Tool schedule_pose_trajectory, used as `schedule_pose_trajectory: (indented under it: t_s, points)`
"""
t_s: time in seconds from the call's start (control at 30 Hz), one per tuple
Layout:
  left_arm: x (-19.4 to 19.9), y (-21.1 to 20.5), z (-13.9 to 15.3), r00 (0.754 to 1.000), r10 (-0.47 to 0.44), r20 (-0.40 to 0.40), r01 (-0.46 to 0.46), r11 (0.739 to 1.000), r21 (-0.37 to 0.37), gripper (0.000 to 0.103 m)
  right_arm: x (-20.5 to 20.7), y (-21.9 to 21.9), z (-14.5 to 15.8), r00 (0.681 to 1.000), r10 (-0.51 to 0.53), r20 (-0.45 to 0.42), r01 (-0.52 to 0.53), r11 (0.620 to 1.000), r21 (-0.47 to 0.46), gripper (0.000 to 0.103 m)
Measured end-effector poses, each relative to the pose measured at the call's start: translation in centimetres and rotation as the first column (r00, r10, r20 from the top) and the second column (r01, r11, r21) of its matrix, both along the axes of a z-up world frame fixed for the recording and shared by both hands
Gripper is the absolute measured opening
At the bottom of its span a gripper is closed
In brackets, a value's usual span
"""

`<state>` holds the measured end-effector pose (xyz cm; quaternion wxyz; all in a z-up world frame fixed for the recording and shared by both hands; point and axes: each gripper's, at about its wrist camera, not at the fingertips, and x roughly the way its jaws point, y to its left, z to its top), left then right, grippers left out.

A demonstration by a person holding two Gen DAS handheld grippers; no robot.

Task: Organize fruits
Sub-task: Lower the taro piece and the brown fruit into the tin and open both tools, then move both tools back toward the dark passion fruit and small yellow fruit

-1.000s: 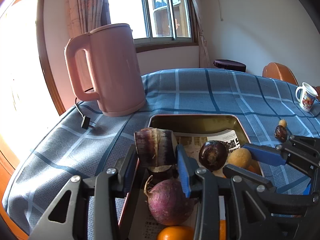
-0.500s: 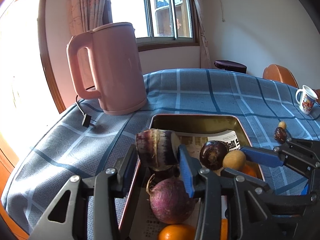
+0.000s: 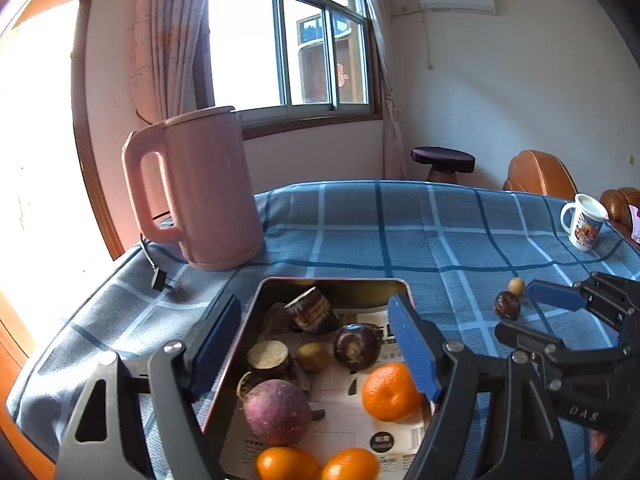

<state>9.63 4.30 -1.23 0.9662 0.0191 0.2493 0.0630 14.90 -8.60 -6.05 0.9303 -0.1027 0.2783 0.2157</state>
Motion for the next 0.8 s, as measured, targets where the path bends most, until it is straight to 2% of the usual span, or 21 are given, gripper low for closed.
schedule_pose_trajectory:
  t_s: [0.13,0.33,0.63,0.8]
  points:
    - [0.5,-4.1,0.3,0.997,-0.071,-0.001,0.071,0.997,0.038,0.084,1.4,-4.7,0.4,0.991,-0.133,-0.01,0.133,0.991,0.021,0.062]
    - [2.6,-10.1,-0.3,0.984,-0.169,-0.06,0.174,0.981,0.088,0.084,2.9,-9.5,-0.2,0.961,-0.272,-0.048,0.274,0.961,0.034,0.062]
    - [8.2,-15.7,-4.1,0.952,-0.211,-0.22,0.231,0.971,0.068,0.084,3.5,-13.5,-0.9,0.919,-0.387,-0.08,0.392,0.918,0.065,0.063]
    - [10.3,-17.8,-5.6,0.934,-0.236,-0.267,0.262,0.963,0.064,0.083,3.3,-14.2,-0.8,0.914,-0.397,-0.083,0.403,0.911,0.083,0.063]
